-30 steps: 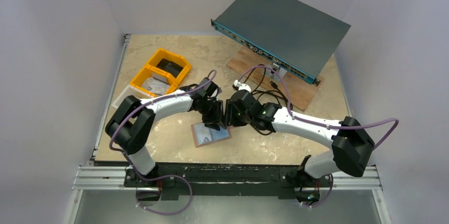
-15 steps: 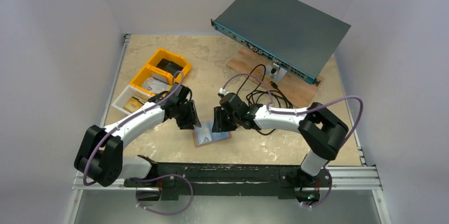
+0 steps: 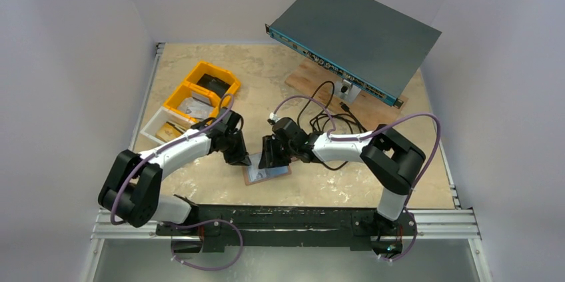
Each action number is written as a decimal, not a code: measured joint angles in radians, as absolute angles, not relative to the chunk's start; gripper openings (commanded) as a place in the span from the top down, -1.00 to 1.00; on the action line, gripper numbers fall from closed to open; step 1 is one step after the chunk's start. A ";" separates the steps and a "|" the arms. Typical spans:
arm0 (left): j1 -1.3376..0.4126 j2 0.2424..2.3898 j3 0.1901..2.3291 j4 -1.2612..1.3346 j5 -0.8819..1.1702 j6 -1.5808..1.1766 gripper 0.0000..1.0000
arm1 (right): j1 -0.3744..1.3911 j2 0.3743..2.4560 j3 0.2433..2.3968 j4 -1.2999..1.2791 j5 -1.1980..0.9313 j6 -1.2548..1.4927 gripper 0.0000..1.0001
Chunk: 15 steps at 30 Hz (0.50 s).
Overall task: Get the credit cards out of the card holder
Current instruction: Remove the credit card from the card holder.
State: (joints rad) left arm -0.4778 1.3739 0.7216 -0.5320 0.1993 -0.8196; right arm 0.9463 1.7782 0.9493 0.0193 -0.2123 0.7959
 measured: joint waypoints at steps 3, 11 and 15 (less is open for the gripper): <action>-0.478 1.390 0.722 -0.528 0.201 -0.820 0.89 | 0.946 1.785 0.949 0.032 -0.220 0.804 0.24; -0.478 1.398 0.704 -0.521 0.191 -0.820 0.95 | 0.946 1.808 0.947 0.066 -0.230 0.820 0.25; -0.478 1.398 0.699 -0.523 0.181 -0.819 0.95 | 0.946 1.811 0.941 0.085 -0.233 0.828 0.25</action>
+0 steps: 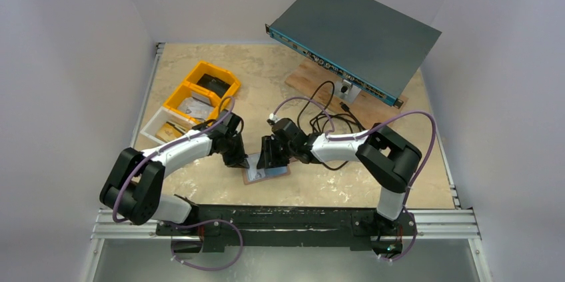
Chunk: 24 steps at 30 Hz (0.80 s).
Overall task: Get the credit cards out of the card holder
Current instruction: Remove the credit card from the card holder.
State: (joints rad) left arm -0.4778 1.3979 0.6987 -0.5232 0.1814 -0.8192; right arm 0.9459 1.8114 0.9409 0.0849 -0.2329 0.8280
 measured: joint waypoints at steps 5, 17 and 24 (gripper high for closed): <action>-0.478 1.398 0.698 -0.525 0.175 -0.819 0.95 | 0.942 1.811 0.937 0.095 -0.236 0.831 0.24; -0.517 1.415 0.710 -0.523 0.155 -0.824 0.98 | 0.937 1.812 0.912 0.137 -0.257 0.844 0.25; -0.567 1.462 0.734 -0.488 0.173 -0.852 1.00 | 0.913 1.811 0.858 0.229 -0.302 0.878 0.26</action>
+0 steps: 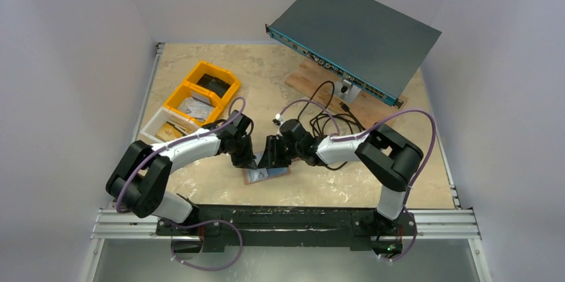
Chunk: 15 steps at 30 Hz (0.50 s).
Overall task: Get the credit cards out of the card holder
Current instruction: Remove the credit card from the card holder.
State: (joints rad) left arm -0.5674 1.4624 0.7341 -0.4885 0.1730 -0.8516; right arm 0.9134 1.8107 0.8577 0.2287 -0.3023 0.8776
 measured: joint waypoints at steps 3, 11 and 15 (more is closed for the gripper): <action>-0.570 1.465 0.735 -0.487 0.175 -0.855 1.00 | 0.896 1.810 0.820 0.295 -0.334 0.899 0.27; -0.572 1.442 0.735 -0.509 0.154 -0.854 0.91 | 0.860 1.811 0.755 0.398 -0.413 0.949 0.28; -0.572 1.393 0.735 -0.568 0.101 -0.853 0.91 | 0.860 1.811 0.753 0.401 -0.414 0.953 0.28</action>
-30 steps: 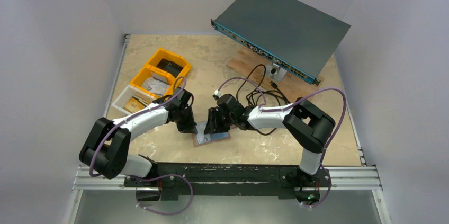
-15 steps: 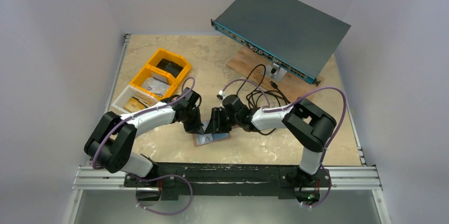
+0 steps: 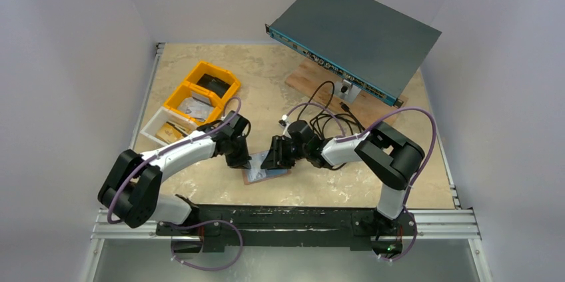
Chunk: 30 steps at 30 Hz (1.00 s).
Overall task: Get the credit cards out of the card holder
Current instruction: Remove the credit card from the card holder.
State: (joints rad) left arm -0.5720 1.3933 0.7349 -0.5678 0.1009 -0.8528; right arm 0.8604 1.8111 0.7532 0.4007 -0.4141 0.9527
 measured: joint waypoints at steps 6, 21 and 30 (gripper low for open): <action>-0.570 1.370 0.735 -0.607 0.067 -0.850 0.92 | 0.860 1.811 0.753 0.401 -0.414 0.953 0.29; -0.570 1.430 0.740 -0.576 0.090 -0.846 0.98 | 0.858 1.815 0.753 0.401 -0.417 0.954 0.33; -0.570 1.465 0.757 -0.546 0.126 -0.846 1.00 | 0.851 1.827 0.753 0.416 -0.437 0.959 0.41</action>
State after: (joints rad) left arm -0.5697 1.4651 0.7567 -0.5465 0.1257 -0.8459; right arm 0.8513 1.8271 0.7528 0.4164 -0.4370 0.9592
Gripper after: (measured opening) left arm 0.008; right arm 0.316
